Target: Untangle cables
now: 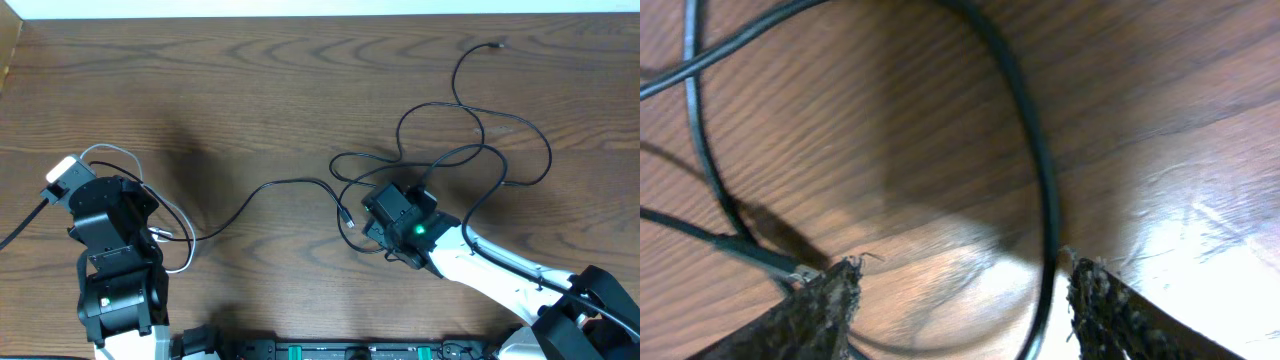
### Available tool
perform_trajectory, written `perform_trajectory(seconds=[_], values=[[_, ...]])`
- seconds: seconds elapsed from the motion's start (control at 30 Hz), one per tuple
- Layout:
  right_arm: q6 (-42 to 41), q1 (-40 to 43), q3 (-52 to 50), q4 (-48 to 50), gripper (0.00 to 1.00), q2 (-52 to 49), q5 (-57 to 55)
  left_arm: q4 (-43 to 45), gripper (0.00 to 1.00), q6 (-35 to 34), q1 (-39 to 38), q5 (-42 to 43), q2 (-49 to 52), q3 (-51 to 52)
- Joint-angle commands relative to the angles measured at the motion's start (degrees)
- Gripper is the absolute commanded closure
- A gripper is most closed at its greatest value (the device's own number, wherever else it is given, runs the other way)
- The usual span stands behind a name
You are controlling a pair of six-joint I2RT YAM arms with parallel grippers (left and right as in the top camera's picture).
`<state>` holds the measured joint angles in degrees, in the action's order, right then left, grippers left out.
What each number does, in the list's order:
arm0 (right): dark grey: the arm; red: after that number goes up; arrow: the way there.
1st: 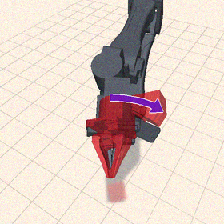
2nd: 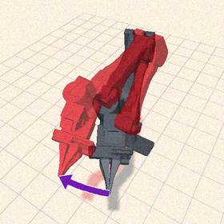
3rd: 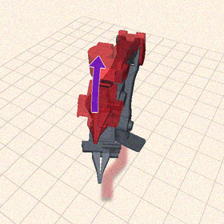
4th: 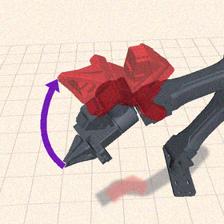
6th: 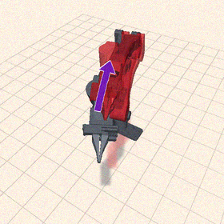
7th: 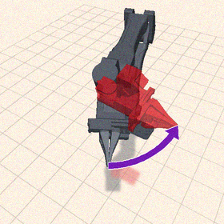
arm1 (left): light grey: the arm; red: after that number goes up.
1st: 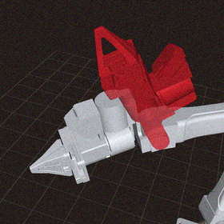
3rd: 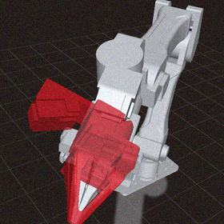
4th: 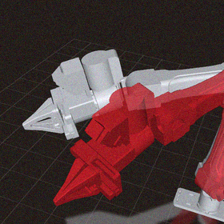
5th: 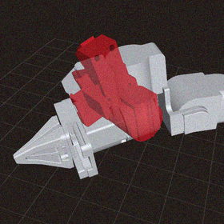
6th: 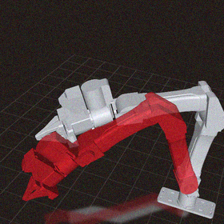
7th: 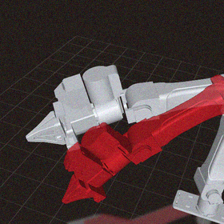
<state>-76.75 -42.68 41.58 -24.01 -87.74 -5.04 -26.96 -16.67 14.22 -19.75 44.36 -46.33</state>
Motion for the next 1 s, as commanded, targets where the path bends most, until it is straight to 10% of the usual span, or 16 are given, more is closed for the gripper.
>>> perform_trajectory(seconds=[0.0, 0.67, 0.9, 0.97], values=[[-2.78, -0.28, -1.64, 0.17, 0.38, -0.13, -2.54, 0.00, 0.93, 0.50, 0.22, -0.13, -0.26, -0.79], [-5.99, -3.91, -2.01, 8.37, 0.46, -5.33, -1.95, -0.02, 0.92, 0.50, 0.22, -0.13, -0.26, -0.79], [-6.40, -3.91, -2.01, 10.95, 0.98, -7.89, -0.85, -0.02, 0.92, 0.50, 0.22, -0.13, -0.26, -0.79], [-6.38, -3.89, -2.01, 10.97, 0.99, -7.89, -0.85, -0.02, 0.93, 0.50, 0.22, -0.13, -0.26, -0.79]])
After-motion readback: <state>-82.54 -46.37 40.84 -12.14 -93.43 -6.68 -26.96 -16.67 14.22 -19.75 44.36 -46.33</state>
